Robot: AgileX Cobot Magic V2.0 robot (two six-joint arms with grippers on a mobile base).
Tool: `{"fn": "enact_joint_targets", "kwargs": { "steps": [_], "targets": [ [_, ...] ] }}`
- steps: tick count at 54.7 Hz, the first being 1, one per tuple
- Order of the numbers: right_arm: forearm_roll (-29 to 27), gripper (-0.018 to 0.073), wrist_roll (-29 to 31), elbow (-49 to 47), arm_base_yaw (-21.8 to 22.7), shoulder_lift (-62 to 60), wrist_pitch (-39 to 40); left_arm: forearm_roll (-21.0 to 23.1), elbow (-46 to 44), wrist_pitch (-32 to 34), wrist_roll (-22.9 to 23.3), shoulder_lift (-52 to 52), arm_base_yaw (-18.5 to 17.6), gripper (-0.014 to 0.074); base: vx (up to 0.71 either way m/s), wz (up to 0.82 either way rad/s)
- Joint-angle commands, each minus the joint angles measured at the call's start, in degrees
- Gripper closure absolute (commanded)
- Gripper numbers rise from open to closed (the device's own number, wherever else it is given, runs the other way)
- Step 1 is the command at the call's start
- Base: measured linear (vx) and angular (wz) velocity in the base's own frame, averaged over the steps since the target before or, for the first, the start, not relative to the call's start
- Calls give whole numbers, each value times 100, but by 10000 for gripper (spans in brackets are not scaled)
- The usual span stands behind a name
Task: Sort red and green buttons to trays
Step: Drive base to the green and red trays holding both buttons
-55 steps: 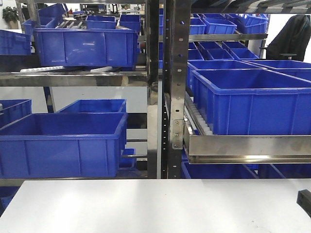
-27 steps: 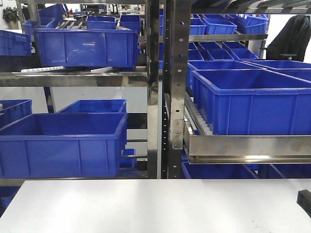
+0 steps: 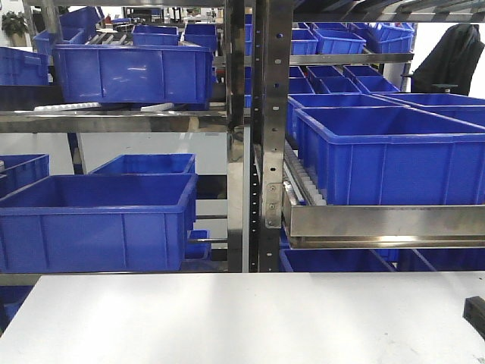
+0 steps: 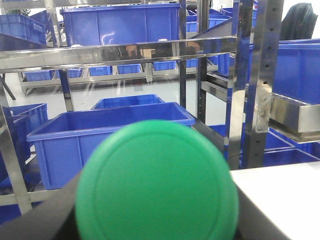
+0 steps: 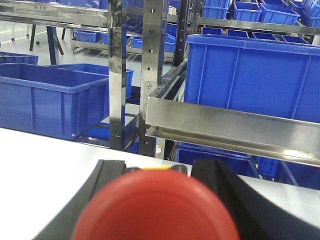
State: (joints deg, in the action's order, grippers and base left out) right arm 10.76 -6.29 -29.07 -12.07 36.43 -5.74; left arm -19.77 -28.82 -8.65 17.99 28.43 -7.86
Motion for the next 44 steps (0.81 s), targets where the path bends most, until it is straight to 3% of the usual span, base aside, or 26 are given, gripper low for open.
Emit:
{"fn": "enact_joint_targets", "kwargs": {
  "steps": [1,14,44],
  "targets": [
    [19,568,58,-170,16,-18,495,20,-198,491,39,1,-40,599,-12,2],
    [19,568,58,-170,16,-18,495,20,-198,491,39,1,-40,599,-14,16],
    [19,568,58,-170,16,-18,495,20,-198,491,39,1,-40,599,-15,41]
  ]
}}
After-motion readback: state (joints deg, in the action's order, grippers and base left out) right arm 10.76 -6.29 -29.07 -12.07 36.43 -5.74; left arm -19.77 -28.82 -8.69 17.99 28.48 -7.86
